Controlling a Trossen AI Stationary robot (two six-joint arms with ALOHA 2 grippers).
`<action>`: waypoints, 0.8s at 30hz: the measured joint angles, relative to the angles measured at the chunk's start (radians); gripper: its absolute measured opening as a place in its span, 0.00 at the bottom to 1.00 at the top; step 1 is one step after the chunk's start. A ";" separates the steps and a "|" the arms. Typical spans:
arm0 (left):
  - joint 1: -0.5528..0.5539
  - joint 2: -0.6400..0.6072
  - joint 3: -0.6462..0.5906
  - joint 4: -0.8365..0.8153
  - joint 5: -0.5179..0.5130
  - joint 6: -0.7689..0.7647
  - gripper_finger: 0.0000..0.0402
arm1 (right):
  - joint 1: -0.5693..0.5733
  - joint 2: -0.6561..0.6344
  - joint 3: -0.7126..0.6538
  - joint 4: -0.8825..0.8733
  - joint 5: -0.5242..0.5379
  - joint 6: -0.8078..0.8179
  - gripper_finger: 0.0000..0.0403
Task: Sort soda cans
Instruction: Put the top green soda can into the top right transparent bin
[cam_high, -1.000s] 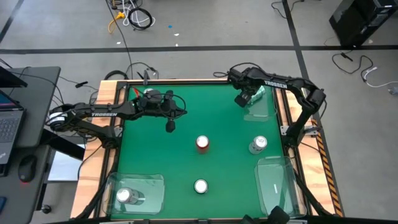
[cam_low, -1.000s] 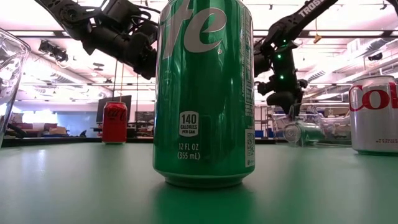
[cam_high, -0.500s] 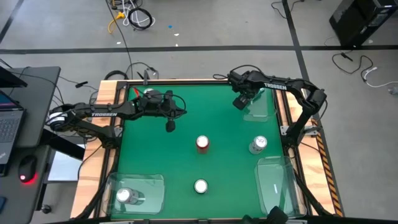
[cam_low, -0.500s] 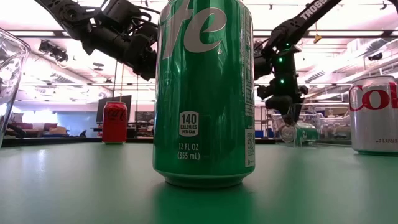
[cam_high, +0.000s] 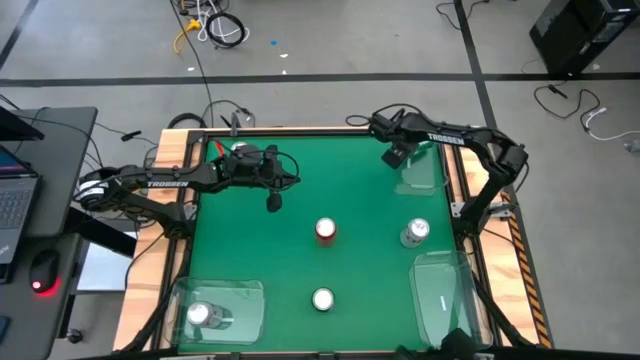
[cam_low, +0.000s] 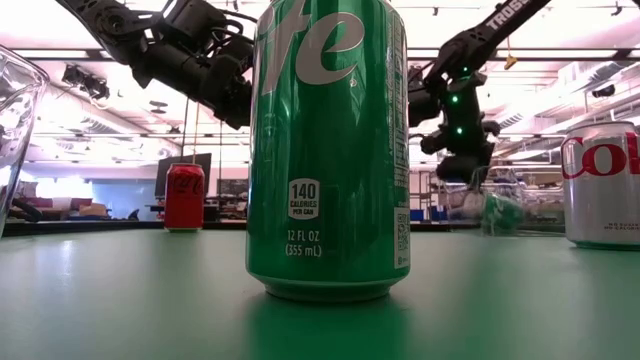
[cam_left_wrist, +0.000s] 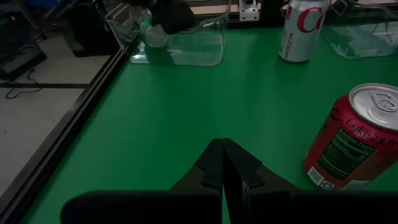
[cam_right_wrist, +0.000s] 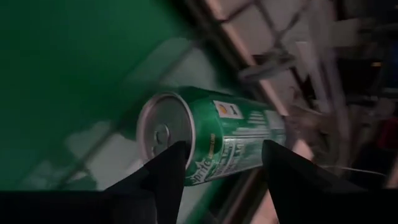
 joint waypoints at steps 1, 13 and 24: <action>0.000 0.000 0.000 0.000 0.000 0.000 0.00 | -0.002 -0.011 0.000 -0.004 0.018 0.000 0.49; 0.000 0.000 0.000 0.000 -0.001 -0.006 0.00 | -0.124 -0.145 0.002 -0.071 0.092 0.010 0.49; 0.000 0.000 0.000 0.000 -0.003 -0.006 0.00 | -0.184 -0.155 0.002 -0.101 0.084 0.030 0.46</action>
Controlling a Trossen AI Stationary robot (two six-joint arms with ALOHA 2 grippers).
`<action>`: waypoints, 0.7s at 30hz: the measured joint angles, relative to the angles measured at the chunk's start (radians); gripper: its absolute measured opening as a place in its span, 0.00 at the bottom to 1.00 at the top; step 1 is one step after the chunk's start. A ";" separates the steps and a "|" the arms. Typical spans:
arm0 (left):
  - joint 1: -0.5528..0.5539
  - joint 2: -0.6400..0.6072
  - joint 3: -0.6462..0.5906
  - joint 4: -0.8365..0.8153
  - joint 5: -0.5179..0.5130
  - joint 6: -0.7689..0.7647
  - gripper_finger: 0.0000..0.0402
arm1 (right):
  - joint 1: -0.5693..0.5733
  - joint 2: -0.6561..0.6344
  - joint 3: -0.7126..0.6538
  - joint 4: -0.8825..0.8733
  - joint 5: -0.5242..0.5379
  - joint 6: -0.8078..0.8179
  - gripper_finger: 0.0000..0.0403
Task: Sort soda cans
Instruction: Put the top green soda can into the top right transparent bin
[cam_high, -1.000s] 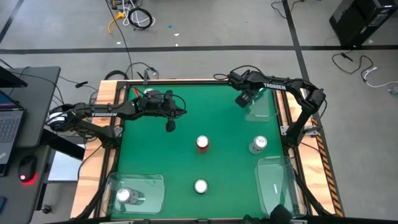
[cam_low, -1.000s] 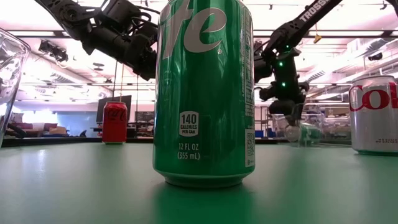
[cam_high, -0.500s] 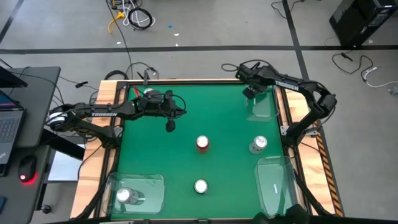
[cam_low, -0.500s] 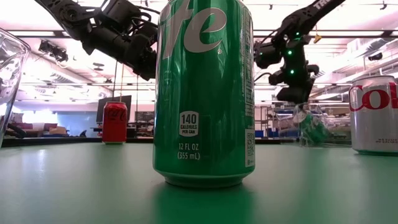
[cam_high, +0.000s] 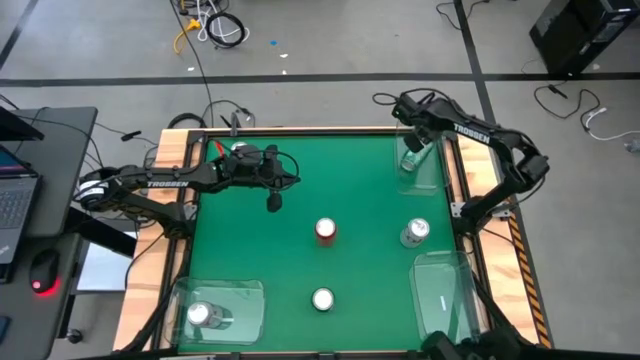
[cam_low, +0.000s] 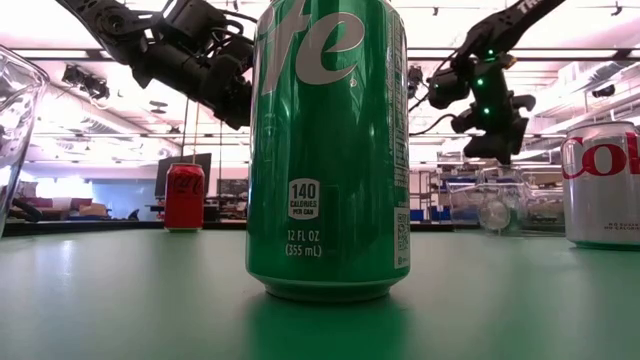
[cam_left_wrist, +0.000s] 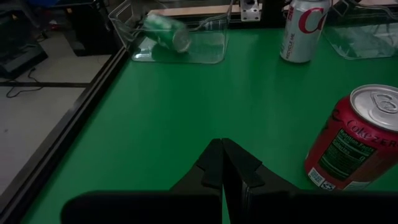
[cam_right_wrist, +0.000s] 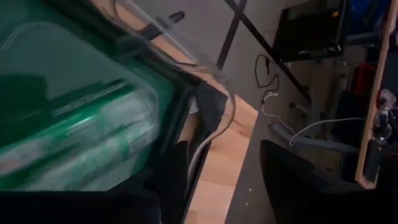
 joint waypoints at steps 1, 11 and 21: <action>0.000 0.000 0.000 0.000 0.000 0.000 0.00 | -0.007 0.001 0.000 0.011 0.000 -0.006 0.45; 0.000 0.000 0.000 -0.001 0.000 -0.001 0.00 | 0.022 -0.034 0.000 0.018 -0.414 -0.110 0.45; 0.000 0.000 0.000 -0.001 0.002 -0.001 0.00 | 0.208 -0.036 -0.046 0.019 -0.434 -0.147 0.60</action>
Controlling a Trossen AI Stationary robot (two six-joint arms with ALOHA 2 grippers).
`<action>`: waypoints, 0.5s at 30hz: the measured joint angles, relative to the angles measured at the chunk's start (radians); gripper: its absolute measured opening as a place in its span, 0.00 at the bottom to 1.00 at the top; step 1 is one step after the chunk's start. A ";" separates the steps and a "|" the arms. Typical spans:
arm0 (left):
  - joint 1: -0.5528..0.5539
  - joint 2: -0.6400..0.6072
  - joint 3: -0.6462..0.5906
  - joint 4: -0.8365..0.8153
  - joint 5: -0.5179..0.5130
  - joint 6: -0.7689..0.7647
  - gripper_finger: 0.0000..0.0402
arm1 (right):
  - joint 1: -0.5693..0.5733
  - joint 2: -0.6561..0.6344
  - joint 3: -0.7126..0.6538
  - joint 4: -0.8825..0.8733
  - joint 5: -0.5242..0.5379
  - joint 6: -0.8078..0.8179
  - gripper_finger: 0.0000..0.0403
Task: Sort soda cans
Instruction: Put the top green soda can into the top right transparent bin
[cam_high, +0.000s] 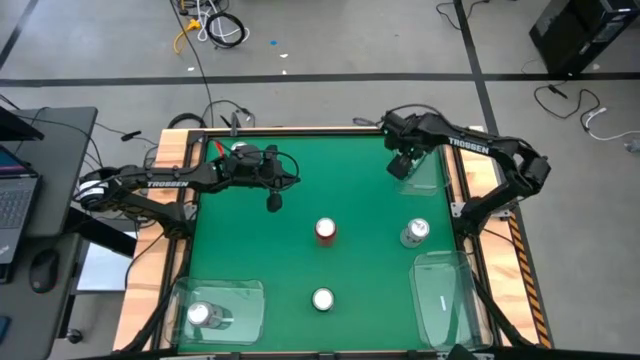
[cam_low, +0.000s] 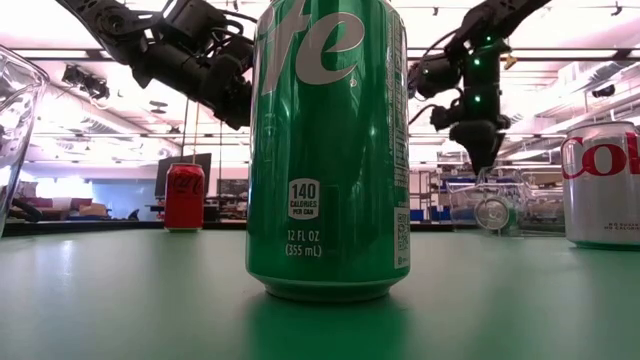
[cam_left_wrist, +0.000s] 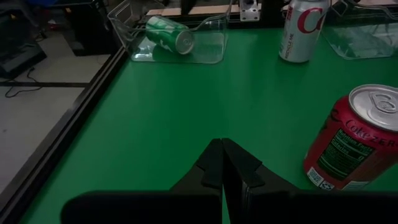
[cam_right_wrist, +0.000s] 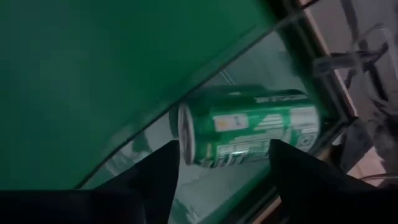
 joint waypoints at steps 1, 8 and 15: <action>0.000 0.000 0.000 0.000 0.001 0.000 0.00 | 0.009 0.000 -0.015 -0.002 0.008 0.000 0.61; 0.000 0.000 0.000 -0.002 0.002 0.005 0.00 | 0.028 0.000 -0.106 0.041 0.012 0.015 0.68; 0.000 0.000 0.000 -0.001 0.001 0.003 0.00 | 0.028 0.000 -0.131 0.089 0.181 0.023 0.66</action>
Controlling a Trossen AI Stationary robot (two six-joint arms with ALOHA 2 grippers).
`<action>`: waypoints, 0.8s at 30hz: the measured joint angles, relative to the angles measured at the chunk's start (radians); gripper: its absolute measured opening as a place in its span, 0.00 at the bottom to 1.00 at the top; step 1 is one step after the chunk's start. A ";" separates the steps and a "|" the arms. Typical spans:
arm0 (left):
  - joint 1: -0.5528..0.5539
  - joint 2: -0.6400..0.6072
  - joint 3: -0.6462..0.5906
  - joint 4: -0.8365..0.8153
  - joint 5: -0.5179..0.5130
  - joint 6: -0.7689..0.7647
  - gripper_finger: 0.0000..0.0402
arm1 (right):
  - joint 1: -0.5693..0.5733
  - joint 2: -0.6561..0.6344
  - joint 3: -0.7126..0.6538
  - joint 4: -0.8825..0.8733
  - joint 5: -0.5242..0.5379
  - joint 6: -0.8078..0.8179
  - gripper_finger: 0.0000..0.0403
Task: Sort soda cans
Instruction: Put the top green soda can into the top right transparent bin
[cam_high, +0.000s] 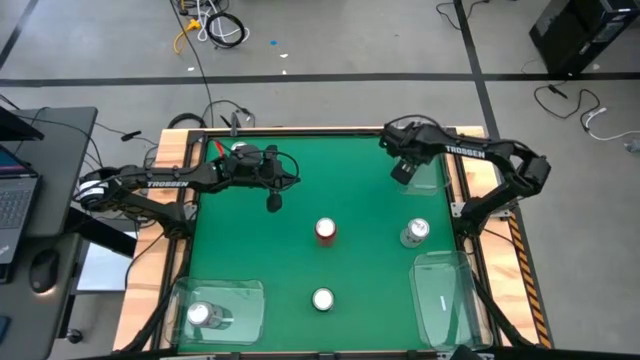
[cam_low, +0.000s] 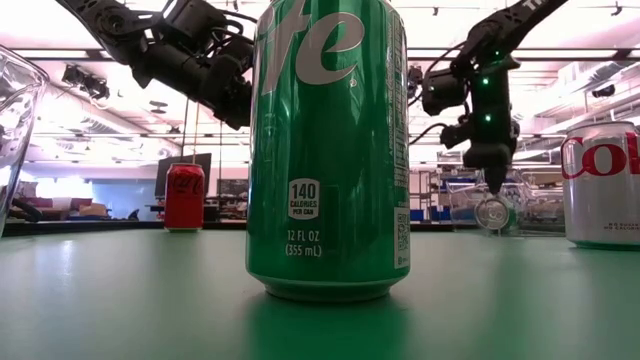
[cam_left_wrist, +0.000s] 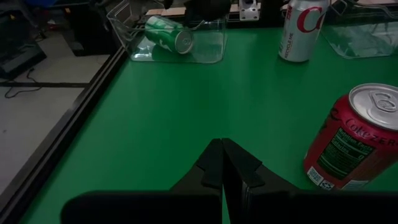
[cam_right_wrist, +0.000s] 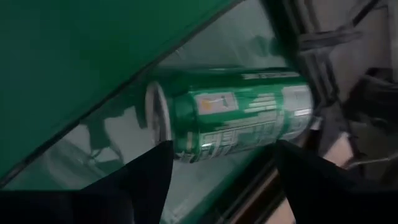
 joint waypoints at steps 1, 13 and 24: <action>0.000 0.000 0.000 0.000 0.000 -0.002 0.00 | -0.001 0.000 0.003 0.001 0.007 -0.002 0.64; 0.000 0.000 0.000 0.000 -0.001 -0.018 0.00 | -0.013 0.000 0.009 0.035 -0.108 -0.024 0.65; 0.000 0.000 0.000 0.000 -0.003 -0.018 0.00 | -0.019 -0.003 -0.030 0.050 -0.056 -0.018 0.64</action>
